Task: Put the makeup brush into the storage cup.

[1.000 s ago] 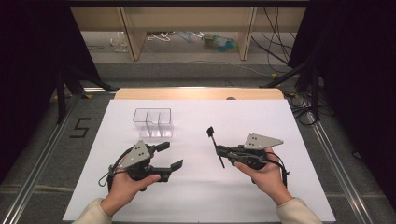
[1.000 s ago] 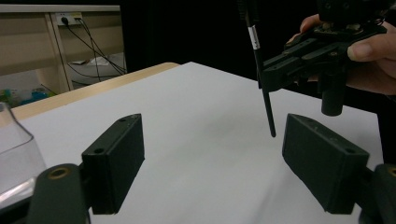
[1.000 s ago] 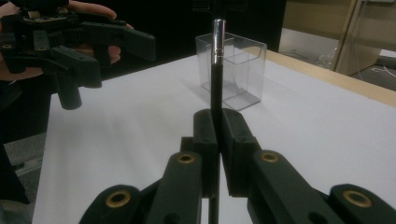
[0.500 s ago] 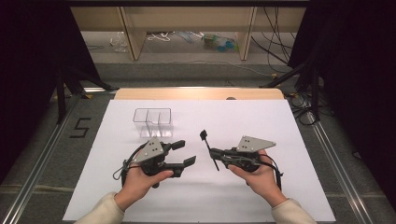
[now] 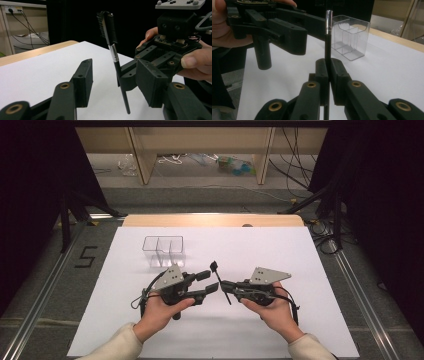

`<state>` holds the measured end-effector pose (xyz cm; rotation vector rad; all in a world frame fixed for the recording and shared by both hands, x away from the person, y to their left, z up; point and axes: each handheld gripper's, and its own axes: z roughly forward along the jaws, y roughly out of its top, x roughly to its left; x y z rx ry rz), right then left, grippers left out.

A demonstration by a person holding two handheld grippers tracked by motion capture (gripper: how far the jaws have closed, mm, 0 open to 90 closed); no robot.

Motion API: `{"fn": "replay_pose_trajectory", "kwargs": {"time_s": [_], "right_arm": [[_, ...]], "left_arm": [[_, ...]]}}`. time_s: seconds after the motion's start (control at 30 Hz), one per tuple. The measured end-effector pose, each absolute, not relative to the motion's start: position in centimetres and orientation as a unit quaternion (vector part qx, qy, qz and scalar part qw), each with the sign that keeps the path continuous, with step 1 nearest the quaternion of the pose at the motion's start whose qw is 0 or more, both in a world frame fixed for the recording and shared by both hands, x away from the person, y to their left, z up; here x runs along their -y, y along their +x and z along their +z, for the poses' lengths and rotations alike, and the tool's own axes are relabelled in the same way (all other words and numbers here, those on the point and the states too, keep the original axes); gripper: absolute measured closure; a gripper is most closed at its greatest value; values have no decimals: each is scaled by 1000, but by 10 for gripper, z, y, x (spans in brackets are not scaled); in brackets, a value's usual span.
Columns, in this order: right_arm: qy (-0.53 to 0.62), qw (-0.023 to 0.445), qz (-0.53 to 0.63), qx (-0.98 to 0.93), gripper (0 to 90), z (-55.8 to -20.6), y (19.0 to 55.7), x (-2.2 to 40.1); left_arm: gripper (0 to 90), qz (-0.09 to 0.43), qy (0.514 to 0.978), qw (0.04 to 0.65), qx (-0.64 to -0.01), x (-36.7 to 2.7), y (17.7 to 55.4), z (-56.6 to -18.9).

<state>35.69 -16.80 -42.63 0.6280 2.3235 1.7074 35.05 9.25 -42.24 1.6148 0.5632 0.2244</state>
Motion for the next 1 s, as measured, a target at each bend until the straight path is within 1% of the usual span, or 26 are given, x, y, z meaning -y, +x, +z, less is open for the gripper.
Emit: {"fn": "replay_pose_trajectory", "kwargs": {"time_s": [0.1, 0.23, 0.4, 0.43, 0.67, 0.8, 1.0], "right_arm": [[211, 96, 576, -784, 857, -426, 357, 168], [209, 93, 575, -786, 857, -426, 357, 167], [208, 100, 582, -780, 857, -427, 356, 164], [205, 98, 577, -784, 857, -427, 356, 165], [202, 90, 577, -787, 857, -427, 356, 163], [203, 93, 577, -786, 857, -427, 355, 162], [202, 96, 575, -787, 858, -427, 355, 162]], "left_arm": [[529, 93, 704, 656, -253, -90, 351, -422], [573, 92, 702, 662, -244, -90, 353, -421], [620, 86, 696, 665, -257, -89, 353, -422], [625, 89, 699, 665, -249, -89, 354, -422], [691, 81, 696, 667, -252, -87, 354, -423], [738, 83, 698, 669, -243, -88, 356, -423], [806, 83, 693, 671, -249, -87, 355, -423]]}}
